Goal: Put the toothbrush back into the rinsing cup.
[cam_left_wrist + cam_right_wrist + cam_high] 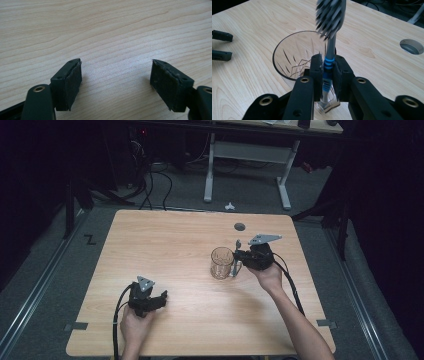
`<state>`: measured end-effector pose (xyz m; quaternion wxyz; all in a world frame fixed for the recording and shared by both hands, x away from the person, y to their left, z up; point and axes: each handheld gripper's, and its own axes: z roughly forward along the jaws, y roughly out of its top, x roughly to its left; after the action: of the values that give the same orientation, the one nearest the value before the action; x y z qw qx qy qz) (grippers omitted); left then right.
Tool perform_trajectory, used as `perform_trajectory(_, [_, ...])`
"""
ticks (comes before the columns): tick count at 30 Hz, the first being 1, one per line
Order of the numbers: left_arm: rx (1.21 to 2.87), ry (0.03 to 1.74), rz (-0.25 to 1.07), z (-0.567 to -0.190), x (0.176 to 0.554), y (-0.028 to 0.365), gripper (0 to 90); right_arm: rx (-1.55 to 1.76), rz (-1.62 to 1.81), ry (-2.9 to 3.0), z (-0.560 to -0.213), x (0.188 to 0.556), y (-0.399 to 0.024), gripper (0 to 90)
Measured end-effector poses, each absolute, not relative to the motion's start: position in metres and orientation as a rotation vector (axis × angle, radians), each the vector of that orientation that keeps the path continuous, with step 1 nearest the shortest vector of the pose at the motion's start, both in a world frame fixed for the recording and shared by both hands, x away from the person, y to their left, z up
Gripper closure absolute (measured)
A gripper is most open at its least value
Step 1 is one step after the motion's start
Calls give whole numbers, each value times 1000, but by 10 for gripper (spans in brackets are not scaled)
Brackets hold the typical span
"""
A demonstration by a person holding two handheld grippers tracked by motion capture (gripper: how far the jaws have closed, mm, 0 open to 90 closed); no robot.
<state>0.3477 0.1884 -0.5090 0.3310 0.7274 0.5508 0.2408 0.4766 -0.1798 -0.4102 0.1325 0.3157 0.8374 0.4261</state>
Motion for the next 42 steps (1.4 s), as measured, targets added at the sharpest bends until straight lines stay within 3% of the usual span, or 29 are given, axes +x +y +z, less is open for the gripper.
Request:
perform_trajectory(6, [1902,1440,630,-509,348,188,260,916,1233,2433,-410,477,-180,781])
perform_trajectory(22, [1902,1440,630,-509,348,188,260,928,1264,2351,-402,467,-192,561])
perform_trajectory(42, [1902,1440,631,-509,348,188,260,997,1318,2317,-392,458,-216,557])
